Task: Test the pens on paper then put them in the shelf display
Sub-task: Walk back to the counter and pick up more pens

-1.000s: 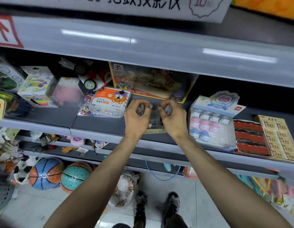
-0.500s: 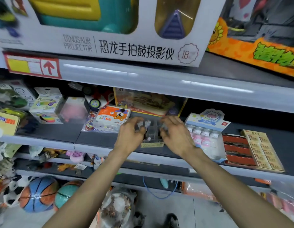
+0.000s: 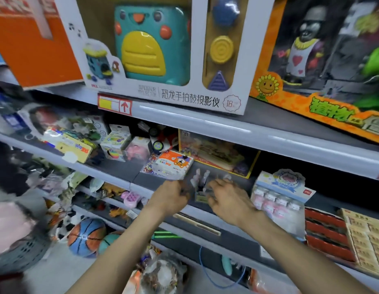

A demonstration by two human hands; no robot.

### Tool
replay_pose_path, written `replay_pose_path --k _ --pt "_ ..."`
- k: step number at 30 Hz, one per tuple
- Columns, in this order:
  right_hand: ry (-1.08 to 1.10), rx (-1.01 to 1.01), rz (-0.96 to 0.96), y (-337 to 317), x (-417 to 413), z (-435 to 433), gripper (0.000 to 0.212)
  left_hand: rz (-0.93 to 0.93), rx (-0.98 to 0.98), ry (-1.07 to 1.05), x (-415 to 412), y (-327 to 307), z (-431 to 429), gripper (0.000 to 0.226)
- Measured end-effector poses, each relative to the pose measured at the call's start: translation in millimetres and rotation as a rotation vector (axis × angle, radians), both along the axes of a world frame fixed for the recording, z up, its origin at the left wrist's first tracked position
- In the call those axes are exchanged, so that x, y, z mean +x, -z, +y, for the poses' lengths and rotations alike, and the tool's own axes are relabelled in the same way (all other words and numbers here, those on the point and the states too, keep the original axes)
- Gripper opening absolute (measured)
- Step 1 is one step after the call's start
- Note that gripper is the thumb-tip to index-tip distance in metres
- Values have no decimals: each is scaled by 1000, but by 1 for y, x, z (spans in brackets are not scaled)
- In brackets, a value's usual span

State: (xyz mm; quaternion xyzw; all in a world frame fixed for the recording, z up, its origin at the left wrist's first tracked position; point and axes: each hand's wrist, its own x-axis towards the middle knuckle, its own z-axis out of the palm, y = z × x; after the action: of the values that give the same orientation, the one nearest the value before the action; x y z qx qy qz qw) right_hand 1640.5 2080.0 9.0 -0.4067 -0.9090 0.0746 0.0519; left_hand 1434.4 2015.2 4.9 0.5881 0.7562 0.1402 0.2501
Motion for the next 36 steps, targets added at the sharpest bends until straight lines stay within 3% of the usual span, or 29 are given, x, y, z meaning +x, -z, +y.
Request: replay_pose_path --k 9,12,17,26,33,36 --pt "-288 -31 -63 5 -38 -64 32 191 -73 -428 8 2 -135 18" --pt "-394 -49 -84 6 -71 -97 33 172 -78 -554 -2 1 -192 13" --pt "-567 -69 -92 4 -135 -167 34 171 -143 -779 -37 8 -282 32" --pt "-778 -125 -96 12 -288 -325 29 160 -141 -1089 -133 10 -458 34" --pt "-885 -118 -133 31 -417 -458 39 56 -138 -1198 -230 21 -600 16" --pt "-899 -146 -153 37 -466 -497 38 42 -169 -1213 -273 31 -644 23"
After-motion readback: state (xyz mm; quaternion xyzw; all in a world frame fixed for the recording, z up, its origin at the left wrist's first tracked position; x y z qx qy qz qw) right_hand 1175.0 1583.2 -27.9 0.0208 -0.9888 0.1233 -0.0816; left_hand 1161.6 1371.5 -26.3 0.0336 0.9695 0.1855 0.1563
